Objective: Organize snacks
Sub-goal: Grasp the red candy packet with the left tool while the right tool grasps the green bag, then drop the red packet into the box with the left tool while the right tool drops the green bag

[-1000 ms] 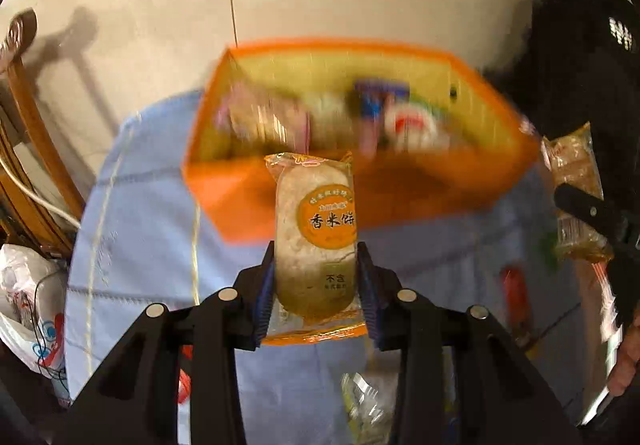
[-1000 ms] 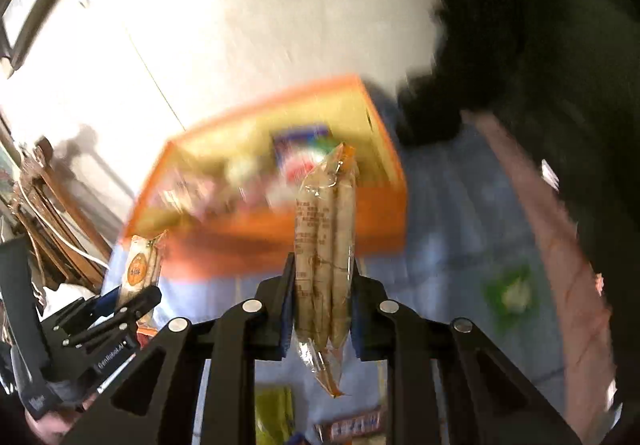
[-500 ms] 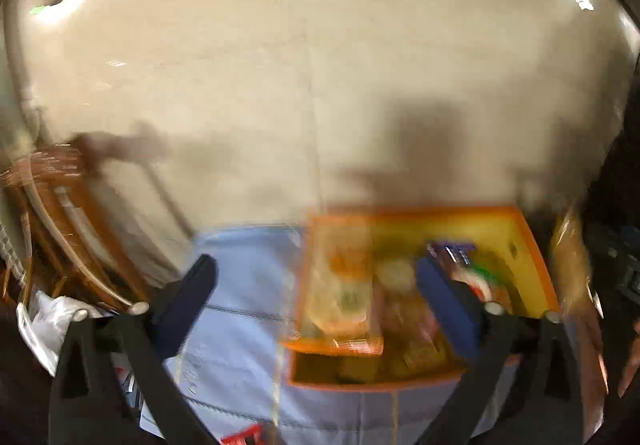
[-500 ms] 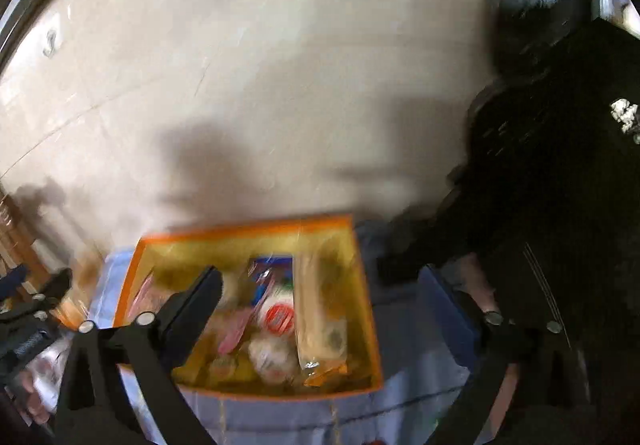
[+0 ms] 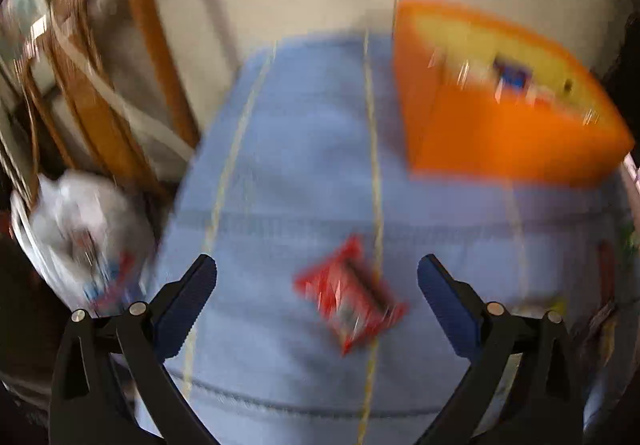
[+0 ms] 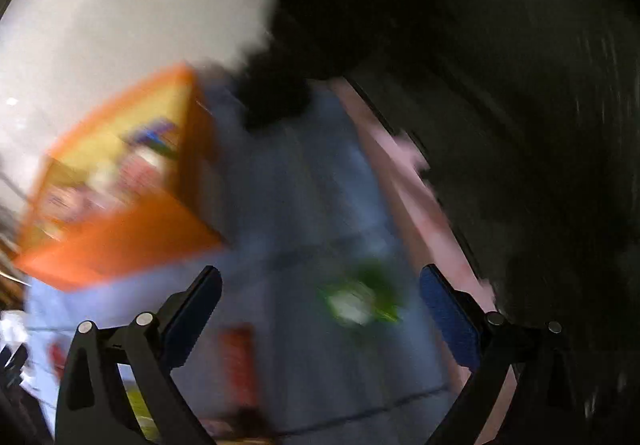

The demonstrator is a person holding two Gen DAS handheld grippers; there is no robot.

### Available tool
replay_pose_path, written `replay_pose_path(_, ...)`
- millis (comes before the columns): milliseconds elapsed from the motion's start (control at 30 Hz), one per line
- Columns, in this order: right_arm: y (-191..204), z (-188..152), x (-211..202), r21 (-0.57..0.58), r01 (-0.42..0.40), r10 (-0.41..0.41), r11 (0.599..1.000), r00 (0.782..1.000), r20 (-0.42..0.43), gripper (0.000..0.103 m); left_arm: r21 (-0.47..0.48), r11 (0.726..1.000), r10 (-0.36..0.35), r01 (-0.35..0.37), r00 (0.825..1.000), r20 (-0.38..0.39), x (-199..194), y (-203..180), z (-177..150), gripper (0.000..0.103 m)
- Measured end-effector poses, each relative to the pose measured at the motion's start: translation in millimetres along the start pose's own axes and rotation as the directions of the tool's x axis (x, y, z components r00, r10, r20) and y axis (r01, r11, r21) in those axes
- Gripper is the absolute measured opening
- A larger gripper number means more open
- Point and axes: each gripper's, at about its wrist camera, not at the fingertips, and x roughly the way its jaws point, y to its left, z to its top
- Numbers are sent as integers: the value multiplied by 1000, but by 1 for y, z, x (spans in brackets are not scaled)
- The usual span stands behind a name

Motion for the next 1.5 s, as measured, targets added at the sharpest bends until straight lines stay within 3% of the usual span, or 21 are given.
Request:
replay_pose_path(67,-12,-12,23,-8,39,-39,999,999,-8,99,-15,999,-29,28,999,-26,17,5,-19,99)
replay_pose_path(133,-19,-17,43,-2,48,-48,999,999,-26,99,6,1000,5,-5,999,-39,32,2,-28,99)
replay_pose_path(267,-23,-27,76,23,17,-15,1000,997,-79,99,15,998,-55,56,996,-77,57,-14,-38,99)
replay_pose_path(367,-21,-37,85,35,38,-36,999,998,-54,98,6,999,-43,43,999,-17,62,-20,-38,99)
replay_pose_path(400,-17,-39,84,16,57,-57,998,998,-34,88,-8,998,-58,58,998,-4,63,-19,-39,99)
replay_pose_path(433,-13,-41,80,4,47,-47,999,999,-10,58,-25,997,-69,69,998,-2,63,-18,-40,99)
replay_pose_path(500,-4,-43,73,-8,47,-47,999,999,-2,39,-4,997,-78,78,997,10,60,-21,-41,88)
replay_pose_path(533,-1,-44,72,-2,32,-32,1000,999,-11,38,15,996,-90,89,996,27,56,-24,-43,63)
replay_pose_path(567,1,-46,70,5,6,-6,1000,1000,-14,38,47,996,-82,80,996,36,51,-30,-43,49)
replay_pose_path(667,11,-49,56,-18,-14,15,1000,1000,7,37,68,994,-84,83,996,6,50,-42,-42,46)
replay_pose_path(767,21,-48,36,-14,-84,85,996,996,13,37,26,988,-153,152,988,10,41,-48,-37,45)
replay_pose_path(867,38,-45,6,-66,-122,126,990,990,60,37,59,979,-198,195,978,61,11,-63,-19,45)
replay_pose_path(933,49,-34,-13,-69,-197,202,978,976,78,37,104,976,-205,194,972,111,-13,-77,0,46)
replay_pose_path(1067,86,18,-46,-87,-364,371,927,924,88,38,107,968,-244,227,949,198,-52,-98,63,46)
replay_pose_path(1133,107,52,-59,-130,-373,385,919,919,88,38,106,961,-272,254,937,220,-62,-106,99,46)
replay_pose_path(1267,136,98,-68,-156,-375,391,914,916,86,38,139,969,-235,202,928,288,-70,-121,147,46)
replay_pose_path(1367,150,121,-69,-204,-335,362,920,925,113,38,121,973,-221,195,938,267,-64,-126,170,46)
replay_pose_path(1400,154,127,-68,-216,-346,376,913,920,114,42,124,972,-224,197,937,268,-63,-127,175,46)
replay_pose_path(1433,156,131,-68,-221,-360,391,906,913,115,58,121,972,-229,203,935,271,-61,-130,180,55)
replay_pose_path(1467,157,139,-62,-227,-355,388,907,914,120,79,108,975,-219,196,936,276,-61,-132,183,95)
replay_pose_path(1500,158,140,-61,-229,-343,378,911,917,131,99,92,980,-199,179,934,297,-60,-133,185,97)
